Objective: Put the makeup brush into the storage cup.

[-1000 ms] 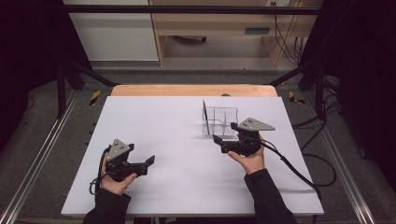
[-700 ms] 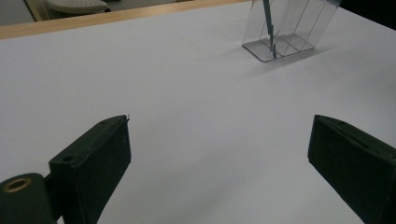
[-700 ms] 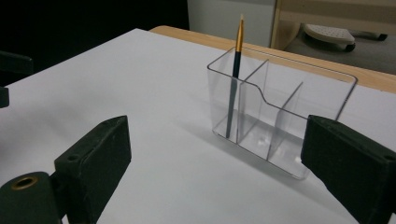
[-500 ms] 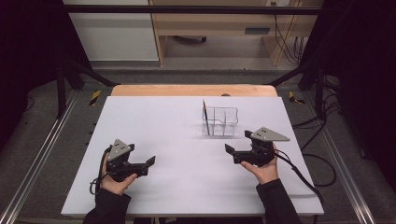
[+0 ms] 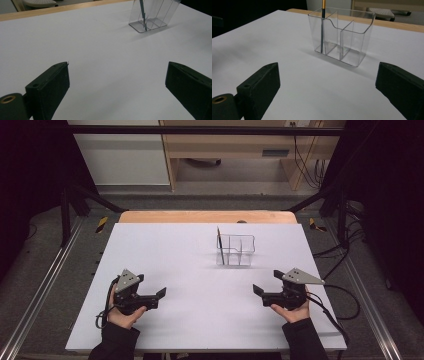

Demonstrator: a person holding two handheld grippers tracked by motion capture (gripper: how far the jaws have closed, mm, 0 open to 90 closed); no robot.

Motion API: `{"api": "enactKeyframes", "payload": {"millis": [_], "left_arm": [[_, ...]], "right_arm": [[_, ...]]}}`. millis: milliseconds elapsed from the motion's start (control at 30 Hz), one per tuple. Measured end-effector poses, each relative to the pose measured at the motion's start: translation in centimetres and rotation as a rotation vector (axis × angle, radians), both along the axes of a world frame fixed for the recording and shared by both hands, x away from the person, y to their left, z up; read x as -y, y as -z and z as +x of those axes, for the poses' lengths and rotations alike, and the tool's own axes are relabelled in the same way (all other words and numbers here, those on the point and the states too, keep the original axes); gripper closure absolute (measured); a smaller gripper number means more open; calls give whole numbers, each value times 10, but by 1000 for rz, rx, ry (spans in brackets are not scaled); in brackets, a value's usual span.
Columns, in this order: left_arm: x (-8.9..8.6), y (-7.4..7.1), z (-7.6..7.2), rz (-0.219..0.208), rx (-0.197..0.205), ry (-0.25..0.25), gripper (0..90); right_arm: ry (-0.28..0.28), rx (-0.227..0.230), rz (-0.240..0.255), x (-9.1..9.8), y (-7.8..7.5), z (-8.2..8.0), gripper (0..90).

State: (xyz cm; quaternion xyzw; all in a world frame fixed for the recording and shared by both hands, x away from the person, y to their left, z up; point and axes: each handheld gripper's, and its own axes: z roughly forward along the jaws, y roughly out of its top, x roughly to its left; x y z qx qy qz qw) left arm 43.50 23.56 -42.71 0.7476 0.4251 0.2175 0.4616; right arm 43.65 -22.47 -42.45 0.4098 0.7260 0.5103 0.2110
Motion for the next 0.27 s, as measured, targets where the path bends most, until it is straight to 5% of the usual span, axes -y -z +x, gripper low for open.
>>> {"api": "enactKeyframes", "payload": {"millis": [267], "left_arm": [[1,1,0,5,-2,0,47]], "right_arm": [[8,-3,-2,3,3,-1,60]]}}
